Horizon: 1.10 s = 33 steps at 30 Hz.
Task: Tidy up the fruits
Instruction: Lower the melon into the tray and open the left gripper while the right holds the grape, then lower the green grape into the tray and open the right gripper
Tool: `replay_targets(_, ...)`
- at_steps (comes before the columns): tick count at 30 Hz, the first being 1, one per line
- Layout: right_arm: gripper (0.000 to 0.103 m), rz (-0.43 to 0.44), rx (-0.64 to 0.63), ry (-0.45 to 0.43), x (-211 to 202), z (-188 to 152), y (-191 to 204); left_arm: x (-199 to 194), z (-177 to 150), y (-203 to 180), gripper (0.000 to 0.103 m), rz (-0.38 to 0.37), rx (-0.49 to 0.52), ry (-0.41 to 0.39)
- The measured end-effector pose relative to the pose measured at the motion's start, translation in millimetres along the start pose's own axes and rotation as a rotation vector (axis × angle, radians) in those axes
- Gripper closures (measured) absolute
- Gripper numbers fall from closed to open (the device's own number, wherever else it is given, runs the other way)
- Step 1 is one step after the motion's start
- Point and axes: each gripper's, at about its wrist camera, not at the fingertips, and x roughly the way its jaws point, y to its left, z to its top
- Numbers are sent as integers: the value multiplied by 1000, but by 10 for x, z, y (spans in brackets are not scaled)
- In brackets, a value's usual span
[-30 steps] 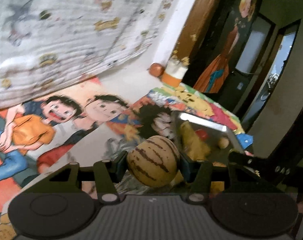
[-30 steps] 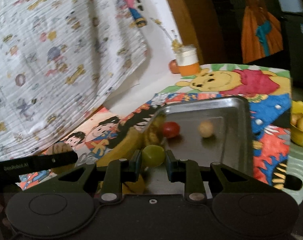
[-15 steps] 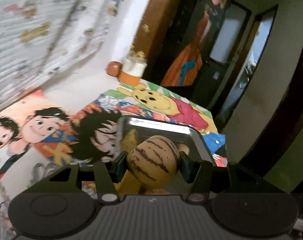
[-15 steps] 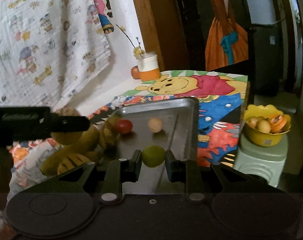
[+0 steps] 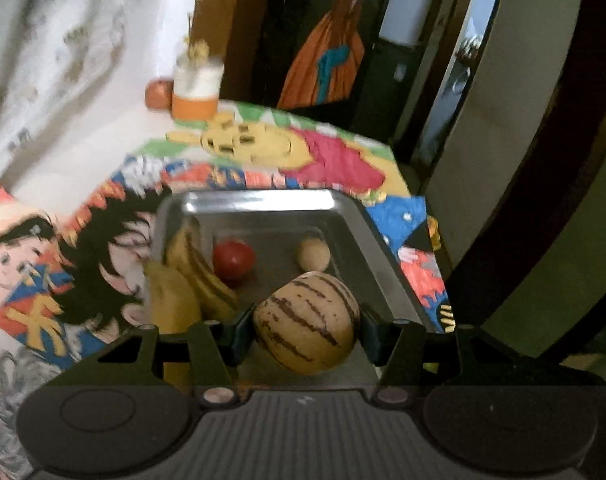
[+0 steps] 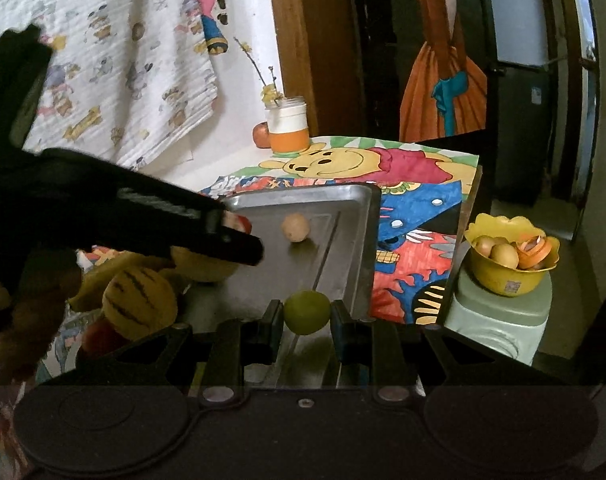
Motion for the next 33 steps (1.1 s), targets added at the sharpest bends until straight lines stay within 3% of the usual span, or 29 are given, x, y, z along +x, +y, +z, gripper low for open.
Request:
replay_targets(9,75,0,-4,3,-3,-18,14,146,-31,-22,45,6,-2,48)
replay_targets(33,74,-2,-2,4,-30,-40,31,175,-53,-78,44,20,38,60)
